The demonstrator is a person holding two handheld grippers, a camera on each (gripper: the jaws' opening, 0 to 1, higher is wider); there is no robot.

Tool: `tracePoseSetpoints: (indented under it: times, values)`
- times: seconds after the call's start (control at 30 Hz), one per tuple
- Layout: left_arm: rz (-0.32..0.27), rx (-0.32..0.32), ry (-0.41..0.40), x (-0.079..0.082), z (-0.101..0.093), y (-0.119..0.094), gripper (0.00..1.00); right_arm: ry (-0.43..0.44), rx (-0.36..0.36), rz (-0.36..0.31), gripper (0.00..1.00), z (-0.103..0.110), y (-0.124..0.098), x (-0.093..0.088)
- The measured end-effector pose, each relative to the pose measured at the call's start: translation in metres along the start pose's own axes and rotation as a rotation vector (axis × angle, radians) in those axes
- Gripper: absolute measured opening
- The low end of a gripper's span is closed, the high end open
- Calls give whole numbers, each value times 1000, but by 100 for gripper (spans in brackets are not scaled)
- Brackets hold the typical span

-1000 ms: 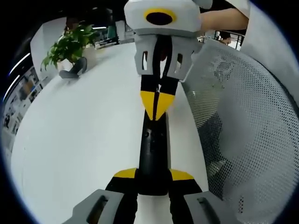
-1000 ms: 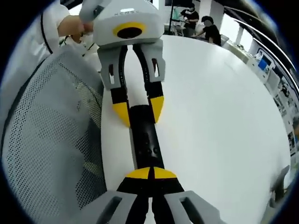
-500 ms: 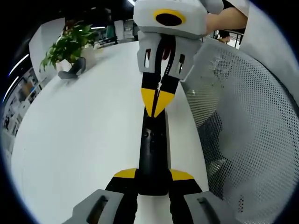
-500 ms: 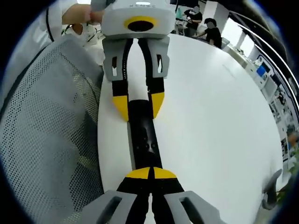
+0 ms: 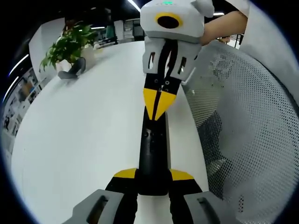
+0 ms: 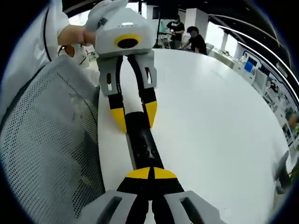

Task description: Press the specified remote control buttons in sequence, fully releasing each button before pressing the next.

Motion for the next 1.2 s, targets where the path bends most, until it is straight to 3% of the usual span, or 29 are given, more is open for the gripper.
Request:
tracePoseSetpoints:
  times: [0.3,0.37,0.5,0.6,0.7,0.8,0.83,1.0,1.2]
  values:
    - [2,-1,0,0,0,0,24,-57,-9,126,0,1,3,10]
    - [1,-1,-1,0,0,0,24,-32,-20,107,0,0,2,8]
    - [2,0,-2,0,0,0,24,99,-32,-13,0,0,-1,1]
    - [1,2,-5,0,0,0,24,150,-4,-62,0,2,1,1]
    - [1,2,-6,0,0,0,24,113,-6,-60,0,3,1,7]
    - [1,2,-5,0,0,0,24,65,-2,-10,0,2,4,5]
    - [0,2,-4,0,0,0,24,53,-3,-26,0,1,4,6]
    - [0,1,-3,0,0,0,24,38,1,20,0,1,5,9]
    - [-5,0,-3,-1,0,0,24,31,-54,39,0,5,6,10]
Point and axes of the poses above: the point that each gripper's makers call its tool centre point, and the gripper's own axes: y roughly forward along the fingers, z roughly to its left, x roughly out of its top, the point moved 8 cm from there along -y, roughly backward along the fingers, and after that the axes turned 4 degrees about y, right-handed, at the moved point
